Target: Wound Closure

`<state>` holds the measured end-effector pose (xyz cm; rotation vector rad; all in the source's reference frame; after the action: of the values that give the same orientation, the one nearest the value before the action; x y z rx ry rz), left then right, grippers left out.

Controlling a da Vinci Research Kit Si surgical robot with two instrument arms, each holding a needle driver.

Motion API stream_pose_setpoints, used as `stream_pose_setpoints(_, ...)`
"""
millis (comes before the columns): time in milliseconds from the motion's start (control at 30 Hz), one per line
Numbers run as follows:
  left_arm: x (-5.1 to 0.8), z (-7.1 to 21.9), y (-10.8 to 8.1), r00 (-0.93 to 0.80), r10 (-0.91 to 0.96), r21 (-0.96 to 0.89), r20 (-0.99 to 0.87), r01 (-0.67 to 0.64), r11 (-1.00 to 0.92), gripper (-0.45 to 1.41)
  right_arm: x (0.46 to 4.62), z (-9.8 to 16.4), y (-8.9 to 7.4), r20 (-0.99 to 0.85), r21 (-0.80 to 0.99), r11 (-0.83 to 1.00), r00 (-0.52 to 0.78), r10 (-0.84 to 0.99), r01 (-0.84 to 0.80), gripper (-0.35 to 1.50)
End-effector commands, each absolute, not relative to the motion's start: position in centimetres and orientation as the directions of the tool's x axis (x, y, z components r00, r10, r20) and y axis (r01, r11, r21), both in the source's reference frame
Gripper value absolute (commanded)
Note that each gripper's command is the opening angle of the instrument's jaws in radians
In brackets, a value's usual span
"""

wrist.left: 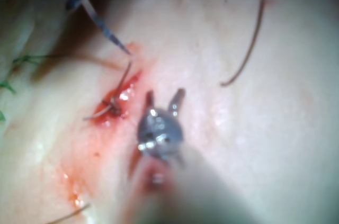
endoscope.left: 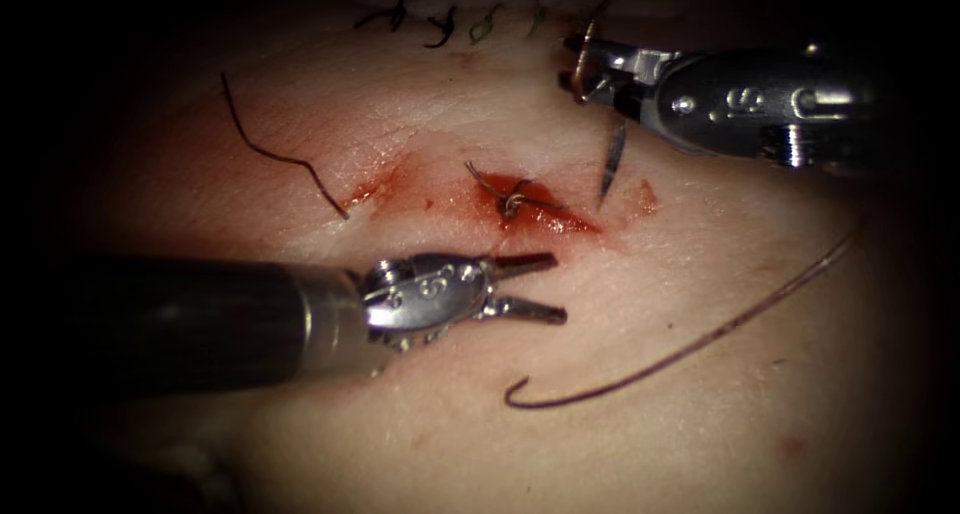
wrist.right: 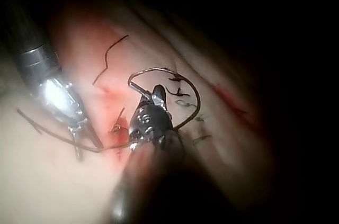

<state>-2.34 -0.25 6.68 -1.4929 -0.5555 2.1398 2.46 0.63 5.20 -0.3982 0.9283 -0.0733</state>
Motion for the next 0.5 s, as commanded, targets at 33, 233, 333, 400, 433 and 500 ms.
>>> stream_pose_setpoints(33,-2.39,6.76,-0.3,-0.299,0.587,-0.572,-0.753,-0.143,-0.807,0.4,2.58,5.29,0.63,-0.764,-0.37,0.923,0.599,-0.238,-0.105,-0.35)
stream_pose_setpoints(233,-2.39,6.83,-0.2,-0.299,0.586,-0.572,-0.754,-0.142,-0.808,0.39,2.67,5.43,0.63,-0.757,-0.39,0.915,0.6,-0.258,-0.099,-0.35)
stream_pose_setpoints(333,-2.37,6.85,-0.11,-0.298,0.587,-0.569,-0.753,-0.155,-0.808,0.27,2.64,5.43,0.63,-0.756,-0.394,0.914,0.599,-0.264,-0.094,-0.35)
stream_pose_setpoints(400,-2.35,6.88,-0.05,-0.302,0.582,-0.562,-0.755,-0.161,-0.812,0.19,2.64,5.42,0.63,-0.756,-0.393,0.915,0.599,-0.264,-0.094,-0.35)
stream_pose_setpoints(433,-2.34,6.92,-0.02,-0.301,0.591,-0.569,-0.749,-0.166,-0.806,0.15,2.64,5.42,0.63,-0.756,-0.393,0.915,0.598,-0.264,-0.094,-0.35)
stream_pose_setpoints(500,-2.33,6.99,-0.01,-0.299,0.605,-0.581,-0.738,-0.174,-0.795,0.15,2.65,5.42,0.61,-0.756,-0.394,0.914,0.598,-0.265,-0.093,-0.35)
